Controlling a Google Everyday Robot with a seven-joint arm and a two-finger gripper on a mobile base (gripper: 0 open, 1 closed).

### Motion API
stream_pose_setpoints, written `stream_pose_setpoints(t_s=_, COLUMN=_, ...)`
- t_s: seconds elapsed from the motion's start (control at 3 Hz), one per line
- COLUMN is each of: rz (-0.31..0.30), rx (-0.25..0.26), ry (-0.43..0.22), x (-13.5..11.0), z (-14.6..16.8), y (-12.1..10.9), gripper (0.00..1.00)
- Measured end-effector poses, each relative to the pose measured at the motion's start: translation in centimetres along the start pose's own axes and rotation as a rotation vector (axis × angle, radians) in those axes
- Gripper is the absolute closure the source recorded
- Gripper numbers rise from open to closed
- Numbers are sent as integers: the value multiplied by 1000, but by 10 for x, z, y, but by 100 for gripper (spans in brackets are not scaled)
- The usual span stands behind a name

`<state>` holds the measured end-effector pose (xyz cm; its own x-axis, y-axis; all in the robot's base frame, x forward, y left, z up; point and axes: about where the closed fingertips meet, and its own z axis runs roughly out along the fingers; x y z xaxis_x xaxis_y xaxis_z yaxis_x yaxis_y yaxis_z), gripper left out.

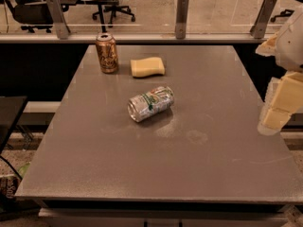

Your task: Pick 7up can

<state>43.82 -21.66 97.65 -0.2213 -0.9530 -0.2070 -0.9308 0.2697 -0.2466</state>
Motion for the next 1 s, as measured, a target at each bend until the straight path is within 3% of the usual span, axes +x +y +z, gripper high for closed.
stream_pose_setpoints(t_s=0.67, rz=-15, rx=-16, ry=-7, x=-8, z=3, y=-3, gripper=0)
stream_pose_setpoints(t_s=1.0, rz=-62, rx=-50, ry=-49, x=-33, z=20, y=-13, gripper=0)
